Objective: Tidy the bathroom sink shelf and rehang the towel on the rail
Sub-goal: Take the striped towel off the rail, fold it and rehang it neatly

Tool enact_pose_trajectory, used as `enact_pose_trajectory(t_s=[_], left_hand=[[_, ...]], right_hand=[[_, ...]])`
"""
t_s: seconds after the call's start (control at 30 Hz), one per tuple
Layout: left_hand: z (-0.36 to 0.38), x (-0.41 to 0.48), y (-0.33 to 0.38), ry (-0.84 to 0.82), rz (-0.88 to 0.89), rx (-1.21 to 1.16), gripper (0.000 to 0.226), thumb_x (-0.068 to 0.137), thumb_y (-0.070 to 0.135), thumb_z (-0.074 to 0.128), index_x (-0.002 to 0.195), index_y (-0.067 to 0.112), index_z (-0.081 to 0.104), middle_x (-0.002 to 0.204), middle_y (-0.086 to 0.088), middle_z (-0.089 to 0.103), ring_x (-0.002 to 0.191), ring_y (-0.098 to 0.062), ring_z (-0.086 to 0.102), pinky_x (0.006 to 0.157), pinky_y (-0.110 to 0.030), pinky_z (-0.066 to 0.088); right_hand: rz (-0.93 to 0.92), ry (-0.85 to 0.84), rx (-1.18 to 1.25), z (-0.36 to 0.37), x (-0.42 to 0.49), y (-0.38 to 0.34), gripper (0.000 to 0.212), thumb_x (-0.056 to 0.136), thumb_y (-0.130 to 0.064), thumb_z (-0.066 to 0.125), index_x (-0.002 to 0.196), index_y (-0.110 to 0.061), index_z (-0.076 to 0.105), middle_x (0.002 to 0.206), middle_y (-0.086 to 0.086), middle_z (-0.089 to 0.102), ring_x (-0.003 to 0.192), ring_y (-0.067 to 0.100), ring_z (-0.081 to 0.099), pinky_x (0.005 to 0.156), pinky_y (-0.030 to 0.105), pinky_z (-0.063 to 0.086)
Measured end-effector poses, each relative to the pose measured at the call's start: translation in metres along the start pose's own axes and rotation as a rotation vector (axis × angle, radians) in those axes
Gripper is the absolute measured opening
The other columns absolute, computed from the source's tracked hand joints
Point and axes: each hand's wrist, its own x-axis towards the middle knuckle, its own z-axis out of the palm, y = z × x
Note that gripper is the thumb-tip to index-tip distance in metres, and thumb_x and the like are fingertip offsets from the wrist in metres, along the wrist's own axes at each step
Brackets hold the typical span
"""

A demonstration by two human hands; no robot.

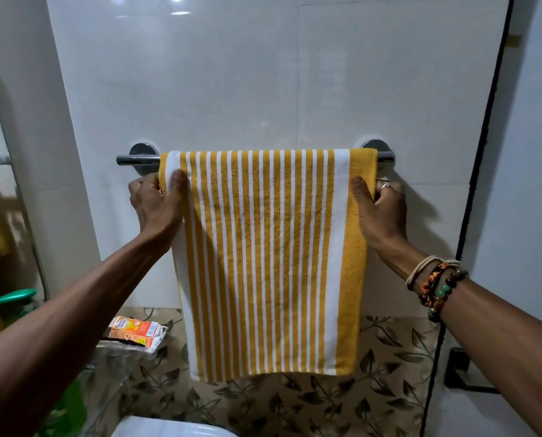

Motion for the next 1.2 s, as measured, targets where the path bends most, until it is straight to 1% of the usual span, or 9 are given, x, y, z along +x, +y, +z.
enact_pose_trajectory(t_s=[0.07, 0.17, 0.27, 0.37, 0.5, 0.63, 0.8, 1.0, 1.2], left_hand=[[0.002, 0.000, 0.003, 0.064, -0.053, 0.060, 0.062, 0.088, 0.064, 0.051, 0.109, 0.006, 0.060, 0.126, -0.018, 0.048, 0.120, -0.032, 0.047, 0.100, -0.048, 0.044], [0.004, -0.007, 0.000, 0.056, -0.108, -0.002, 0.054, 0.091, 0.061, 0.049, 0.102, 0.009, 0.057, 0.105, -0.010, 0.058, 0.098, -0.023, 0.058, 0.084, -0.042, 0.048], [0.002, -0.014, -0.004, 0.120, -0.044, 0.073, 0.060, 0.089, 0.059, 0.053, 0.125, 0.012, 0.046, 0.129, -0.012, 0.043, 0.119, -0.026, 0.047, 0.101, -0.046, 0.042], [-0.002, -0.018, -0.004, 0.190, 0.266, 0.249, 0.071, 0.089, 0.054, 0.056, 0.141, 0.009, 0.037, 0.146, -0.017, 0.032, 0.136, -0.030, 0.031, 0.114, -0.045, 0.024], [0.007, -0.019, 0.000, -0.027, 0.791, 0.553, 0.073, 0.095, 0.053, 0.042, 0.151, 0.010, 0.025, 0.160, -0.014, 0.019, 0.149, -0.029, 0.010, 0.118, -0.042, 0.008], [0.031, -0.014, 0.012, -0.273, 0.916, 0.747, 0.072, 0.097, 0.058, 0.024, 0.154, 0.015, 0.018, 0.162, -0.013, 0.015, 0.151, -0.027, 0.003, 0.122, -0.043, -0.001], [0.046, 0.000, 0.021, -0.170, 0.894, 0.684, 0.069, 0.098, 0.058, 0.023, 0.145, 0.010, 0.037, 0.139, -0.015, 0.045, 0.136, -0.032, 0.035, 0.121, -0.046, 0.010], [0.057, 0.020, 0.032, -0.073, 0.869, 0.766, 0.068, 0.093, 0.071, 0.021, 0.110, 0.014, 0.055, 0.099, -0.011, 0.057, 0.091, -0.032, 0.049, 0.089, -0.042, 0.033], [0.062, 0.039, 0.052, -0.093, 0.800, 0.829, 0.074, 0.082, 0.085, 0.016, 0.057, 0.020, 0.040, 0.051, -0.003, 0.042, 0.046, -0.021, 0.033, 0.053, -0.028, 0.019]], right_hand=[[-0.002, 0.035, -0.064, 0.000, -0.002, -0.001, 0.046, 0.094, -0.057, 0.053, 0.067, -0.022, 0.044, 0.107, 0.006, 0.045, 0.094, 0.029, 0.054, 0.088, 0.047, 0.050], [0.039, 0.042, -0.104, 0.001, -0.007, 0.004, 0.048, 0.094, -0.058, 0.052, 0.076, -0.014, 0.052, 0.111, 0.011, 0.050, 0.096, 0.028, 0.055, 0.092, 0.053, 0.048], [-0.077, 0.167, -0.146, 0.001, -0.021, 0.006, 0.048, 0.092, -0.056, 0.057, 0.111, -0.011, 0.056, 0.123, 0.010, 0.045, 0.115, 0.029, 0.050, 0.103, 0.049, 0.039], [-0.466, 0.290, -0.311, 0.000, -0.031, 0.004, 0.054, 0.093, -0.050, 0.058, 0.122, -0.005, 0.053, 0.136, 0.020, 0.044, 0.129, 0.031, 0.041, 0.106, 0.047, 0.032], [-0.945, 0.074, -0.686, 0.008, -0.026, -0.002, 0.067, 0.099, -0.046, 0.051, 0.149, -0.005, 0.036, 0.161, 0.019, 0.023, 0.150, 0.036, 0.020, 0.121, 0.054, 0.013], [-0.937, -0.119, -0.964, 0.027, -0.009, -0.021, 0.078, 0.101, -0.055, 0.035, 0.157, -0.004, 0.017, 0.165, 0.017, 0.012, 0.153, 0.033, 0.009, 0.123, 0.054, 0.006], [-0.863, -0.095, -0.971, 0.038, 0.016, -0.040, 0.080, 0.098, -0.062, 0.024, 0.150, -0.002, 0.032, 0.148, 0.020, 0.043, 0.138, 0.036, 0.040, 0.119, 0.051, 0.023], [-0.846, -0.045, -0.920, 0.045, 0.043, -0.058, 0.068, 0.102, -0.060, 0.022, 0.114, -0.005, 0.060, 0.104, 0.019, 0.066, 0.092, 0.035, 0.061, 0.080, 0.043, 0.043], [-0.735, -0.013, -0.882, 0.056, 0.057, -0.064, 0.068, 0.099, -0.067, 0.011, 0.066, -0.018, 0.045, 0.054, -0.002, 0.034, 0.057, 0.026, 0.044, 0.059, 0.035, 0.031]])
